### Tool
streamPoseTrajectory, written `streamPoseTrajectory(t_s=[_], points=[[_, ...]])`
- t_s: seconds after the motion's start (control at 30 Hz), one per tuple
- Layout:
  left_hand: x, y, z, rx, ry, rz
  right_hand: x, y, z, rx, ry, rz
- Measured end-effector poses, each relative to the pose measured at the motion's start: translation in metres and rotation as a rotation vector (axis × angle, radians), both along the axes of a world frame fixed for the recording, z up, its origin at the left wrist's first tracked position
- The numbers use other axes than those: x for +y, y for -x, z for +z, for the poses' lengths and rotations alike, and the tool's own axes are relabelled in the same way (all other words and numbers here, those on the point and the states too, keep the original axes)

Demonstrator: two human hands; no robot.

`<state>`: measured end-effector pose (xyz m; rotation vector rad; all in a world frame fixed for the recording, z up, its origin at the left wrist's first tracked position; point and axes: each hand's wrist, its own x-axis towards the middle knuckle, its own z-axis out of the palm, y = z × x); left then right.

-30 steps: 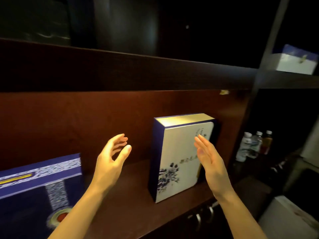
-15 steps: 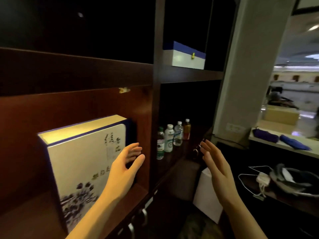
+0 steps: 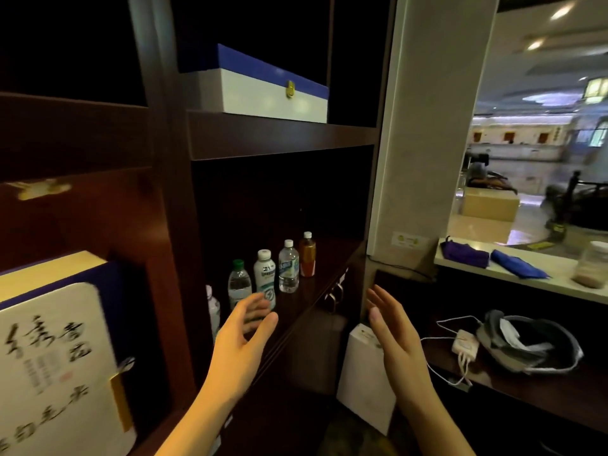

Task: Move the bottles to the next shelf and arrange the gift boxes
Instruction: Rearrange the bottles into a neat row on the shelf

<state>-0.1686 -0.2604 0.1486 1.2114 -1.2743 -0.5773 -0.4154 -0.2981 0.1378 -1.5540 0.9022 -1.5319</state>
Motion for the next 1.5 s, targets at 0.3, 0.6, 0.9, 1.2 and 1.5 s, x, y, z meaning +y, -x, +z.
streamPoseTrajectory(t_s=[0.3, 0.6, 0.9, 1.2, 1.5], points=[[-0.12, 0.015, -0.036, -0.004, -0.099, 0.041, -0.107, -0.004, -0.023, 0.015, -0.095, -0.011], [-0.249, 0.007, -0.066, 0.082, -0.216, -0.012, -0.223, -0.02, -0.038, 0.129, -0.152, -0.068], [-0.341, 0.004, -0.106, 0.025, -0.338, 0.092, -0.326, -0.026, -0.07, 0.193, -0.263, -0.015], [-0.424, 0.013, -0.142, -0.023, -0.439, 0.34, -0.47, -0.043, -0.124, 0.366, -0.335, 0.175], [-0.466, 0.01, -0.16, 0.061, -0.453, 0.531, -0.582, -0.067, -0.162, 0.509, -0.393, 0.408]])
